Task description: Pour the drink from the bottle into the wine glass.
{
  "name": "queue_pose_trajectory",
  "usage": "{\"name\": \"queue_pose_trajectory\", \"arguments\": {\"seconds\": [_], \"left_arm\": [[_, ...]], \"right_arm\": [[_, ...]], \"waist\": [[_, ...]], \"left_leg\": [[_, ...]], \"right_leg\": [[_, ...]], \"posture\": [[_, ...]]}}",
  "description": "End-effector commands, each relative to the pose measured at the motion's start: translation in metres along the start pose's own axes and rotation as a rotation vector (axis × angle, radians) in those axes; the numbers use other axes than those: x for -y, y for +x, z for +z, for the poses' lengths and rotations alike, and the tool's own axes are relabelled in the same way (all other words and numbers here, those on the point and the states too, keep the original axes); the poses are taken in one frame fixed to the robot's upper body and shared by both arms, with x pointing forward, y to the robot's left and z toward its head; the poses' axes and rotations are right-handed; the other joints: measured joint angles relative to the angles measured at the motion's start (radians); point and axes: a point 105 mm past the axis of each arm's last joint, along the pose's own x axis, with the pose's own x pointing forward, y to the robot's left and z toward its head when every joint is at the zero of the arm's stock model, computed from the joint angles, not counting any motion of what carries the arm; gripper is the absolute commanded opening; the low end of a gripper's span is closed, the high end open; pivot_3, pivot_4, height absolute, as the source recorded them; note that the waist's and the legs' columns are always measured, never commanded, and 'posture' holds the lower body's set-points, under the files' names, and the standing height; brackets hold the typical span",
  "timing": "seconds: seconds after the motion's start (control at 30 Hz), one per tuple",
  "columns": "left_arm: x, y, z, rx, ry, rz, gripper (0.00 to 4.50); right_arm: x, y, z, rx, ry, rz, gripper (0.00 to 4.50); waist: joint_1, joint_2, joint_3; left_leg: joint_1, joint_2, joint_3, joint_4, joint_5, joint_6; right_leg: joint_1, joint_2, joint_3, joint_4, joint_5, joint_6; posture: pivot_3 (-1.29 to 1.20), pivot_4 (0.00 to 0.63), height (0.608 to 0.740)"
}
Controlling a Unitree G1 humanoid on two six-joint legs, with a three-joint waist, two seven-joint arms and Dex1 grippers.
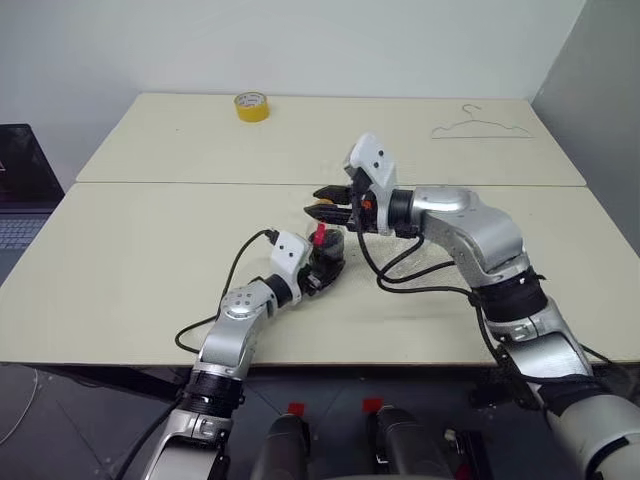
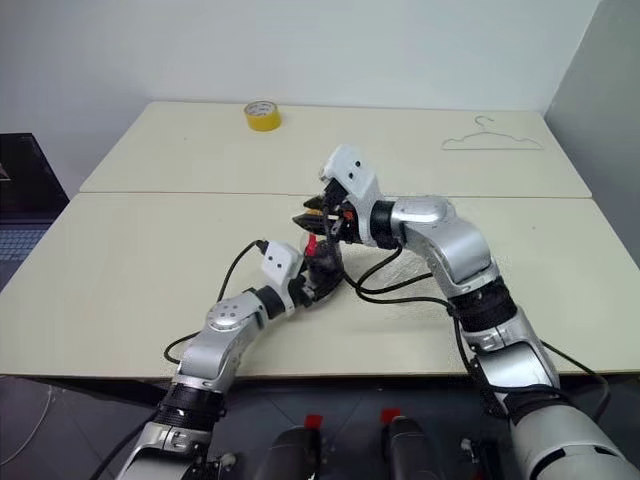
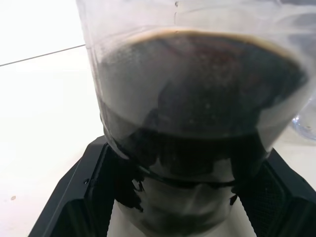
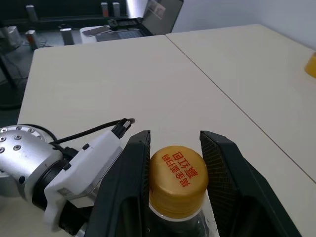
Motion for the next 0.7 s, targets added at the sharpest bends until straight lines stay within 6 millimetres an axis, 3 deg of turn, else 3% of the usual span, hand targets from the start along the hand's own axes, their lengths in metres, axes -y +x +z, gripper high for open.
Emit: {"name": "queue_pose_trajectory", "arguments": {"seconds": [0.03, 0.27, 0.47, 0.7], "left_arm": [[0.010, -0.006, 0.000, -0.006, -0.024, -0.052, 3.27], [0.011, -0.014, 0.000, -0.018, -0.032, -0.053, 3.27], [0.011, -0.016, -0.001, -0.023, -0.035, -0.045, 3.27], [0.011, -0.014, -0.001, -0.029, -0.034, -0.052, 3.27]], "right_arm": [[0.004, -0.008, -0.006, -0.033, -0.056, 0.115, 1.25], [0.007, -0.009, -0.006, -0.045, -0.112, 0.320, 1.25], [0.017, -0.005, -0.001, -0.010, -0.115, 0.305, 1.25], [0.008, -0.013, 0.014, 0.088, -0.094, 0.329, 3.58]], "waist": [[0.000, 0.000, 0.000], [0.000, 0.000, 0.000], [-0.001, 0.000, 0.000], [0.001, 0.000, 0.000]], "left_leg": [[0.000, 0.000, 0.000, 0.000, 0.000, 0.000], [0.001, 0.000, 0.000, -0.001, 0.000, 0.000], [0.001, 0.001, 0.000, -0.001, 0.000, 0.000], [0.001, 0.001, 0.000, -0.001, 0.000, 0.000]], "right_leg": [[0.000, 0.000, 0.000, 0.000, 0.000, 0.000], [0.000, 0.000, 0.000, 0.000, 0.000, 0.000], [0.000, 0.000, 0.000, 0.000, 0.000, -0.001], [0.000, 0.000, 0.000, 0.001, 0.000, -0.001]], "posture": [[0.00, 0.150, 0.740], [0.00, 0.150, 0.740], [0.00, 0.150, 0.740], [0.00, 0.150, 0.740]]}}
